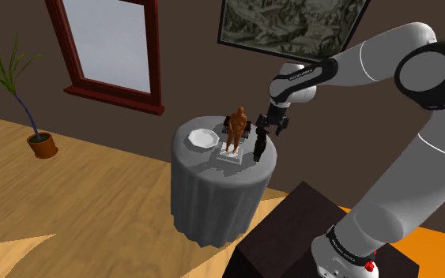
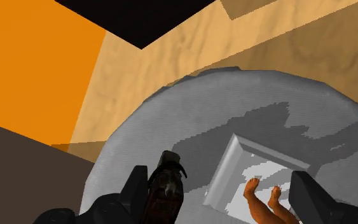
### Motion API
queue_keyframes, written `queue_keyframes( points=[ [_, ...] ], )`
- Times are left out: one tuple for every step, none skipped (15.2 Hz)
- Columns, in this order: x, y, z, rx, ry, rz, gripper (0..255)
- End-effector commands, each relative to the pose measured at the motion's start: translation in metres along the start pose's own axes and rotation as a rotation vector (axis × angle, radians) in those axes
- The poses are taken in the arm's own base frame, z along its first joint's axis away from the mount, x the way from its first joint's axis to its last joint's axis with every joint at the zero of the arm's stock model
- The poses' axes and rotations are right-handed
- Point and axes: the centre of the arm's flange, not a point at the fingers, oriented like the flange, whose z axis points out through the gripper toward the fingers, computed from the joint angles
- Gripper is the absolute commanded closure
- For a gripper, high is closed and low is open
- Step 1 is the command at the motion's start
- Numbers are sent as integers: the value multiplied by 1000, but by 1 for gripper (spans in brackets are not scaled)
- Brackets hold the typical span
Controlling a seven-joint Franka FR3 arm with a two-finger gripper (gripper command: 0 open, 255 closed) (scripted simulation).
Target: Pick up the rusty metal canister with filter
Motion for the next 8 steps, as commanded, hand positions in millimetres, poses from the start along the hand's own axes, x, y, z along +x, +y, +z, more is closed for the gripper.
queue_keyframes(
  points=[
    [24,7,18,-4,3,27,0],
    [33,11,26,-6,4,40,0],
    [42,15,35,-8,5,53,0],
    [52,19,43,-9,6,66,0],
    [61,23,51,-11,8,79,0],
    [70,27,59,-13,9,92,0],
    [79,32,67,-15,10,105,0],
    [88,37,76,-16,11,118,0]
  ],
)
